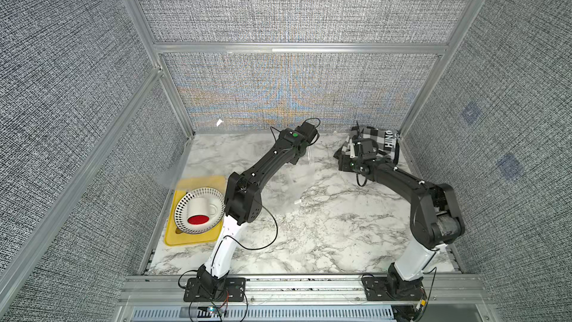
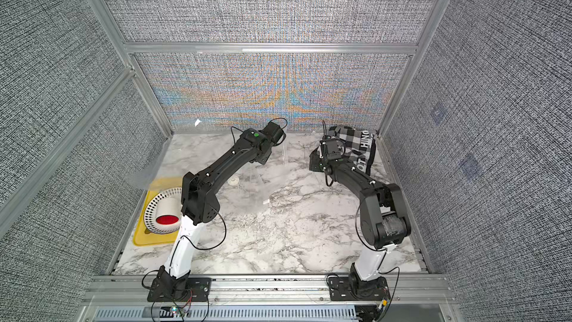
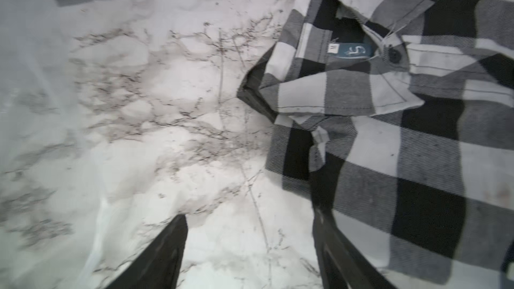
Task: Place the folded shirt into the vacuum bag
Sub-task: Move the shirt at the center of the board.
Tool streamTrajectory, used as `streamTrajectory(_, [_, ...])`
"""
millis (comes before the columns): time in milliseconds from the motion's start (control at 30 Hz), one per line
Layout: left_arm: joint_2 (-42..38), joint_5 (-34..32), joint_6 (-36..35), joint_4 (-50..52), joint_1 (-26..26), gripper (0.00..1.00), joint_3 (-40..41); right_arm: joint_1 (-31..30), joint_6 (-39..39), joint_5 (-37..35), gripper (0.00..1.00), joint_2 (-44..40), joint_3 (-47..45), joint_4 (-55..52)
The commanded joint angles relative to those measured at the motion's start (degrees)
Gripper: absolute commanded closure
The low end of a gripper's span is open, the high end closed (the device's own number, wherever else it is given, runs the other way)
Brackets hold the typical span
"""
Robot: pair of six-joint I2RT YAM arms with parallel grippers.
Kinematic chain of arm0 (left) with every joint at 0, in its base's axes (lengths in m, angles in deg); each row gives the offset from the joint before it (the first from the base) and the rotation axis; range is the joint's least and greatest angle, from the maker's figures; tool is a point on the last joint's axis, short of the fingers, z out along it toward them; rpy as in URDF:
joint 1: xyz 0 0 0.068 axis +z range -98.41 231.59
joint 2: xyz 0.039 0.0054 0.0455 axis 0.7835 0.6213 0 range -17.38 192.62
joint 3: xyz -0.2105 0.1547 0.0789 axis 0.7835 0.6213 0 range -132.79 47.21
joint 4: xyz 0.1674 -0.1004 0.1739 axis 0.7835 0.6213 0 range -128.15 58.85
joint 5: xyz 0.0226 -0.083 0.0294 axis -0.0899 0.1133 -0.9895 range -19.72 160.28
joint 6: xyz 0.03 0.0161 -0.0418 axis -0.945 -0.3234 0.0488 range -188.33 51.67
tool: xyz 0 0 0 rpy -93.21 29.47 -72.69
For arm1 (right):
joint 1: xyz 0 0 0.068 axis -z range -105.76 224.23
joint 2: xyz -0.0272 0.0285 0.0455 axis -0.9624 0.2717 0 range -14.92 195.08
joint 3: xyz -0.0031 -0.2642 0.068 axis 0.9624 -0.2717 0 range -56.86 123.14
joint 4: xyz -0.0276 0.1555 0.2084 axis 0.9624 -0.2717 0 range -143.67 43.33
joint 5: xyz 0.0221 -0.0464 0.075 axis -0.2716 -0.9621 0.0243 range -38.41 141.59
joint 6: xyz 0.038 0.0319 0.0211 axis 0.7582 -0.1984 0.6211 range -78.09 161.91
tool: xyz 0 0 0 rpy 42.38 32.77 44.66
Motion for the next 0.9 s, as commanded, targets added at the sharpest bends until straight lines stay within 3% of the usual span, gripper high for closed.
streamTrajectory(0, [-0.08,0.37,-0.36,-0.83,0.04,1.00,-0.47,-0.08,-4.75,-10.38,0.26,3.43,3.16,-3.90])
streamTrajectory(100, [0.07,0.38,-0.39,-0.85,0.04,1.00,-0.51,-0.08,-6.69,-14.12,0.24,6.32,5.50,-5.02])
streamTrajectory(500, [0.61,0.59,-0.45,-0.29,0.04,1.00,-1.18,-0.79,-8.54,-14.91,0.26,16.42,11.71,-7.18])
streamTrajectory(600, [0.70,0.48,-0.49,-0.19,0.04,1.00,-1.21,-0.84,-7.80,-15.32,0.36,15.99,11.20,-6.88])
streamTrajectory(867, [1.14,0.74,-0.50,0.03,0.02,1.00,-1.55,-0.35,-6.84,-16.73,0.81,13.84,11.36,-6.78])
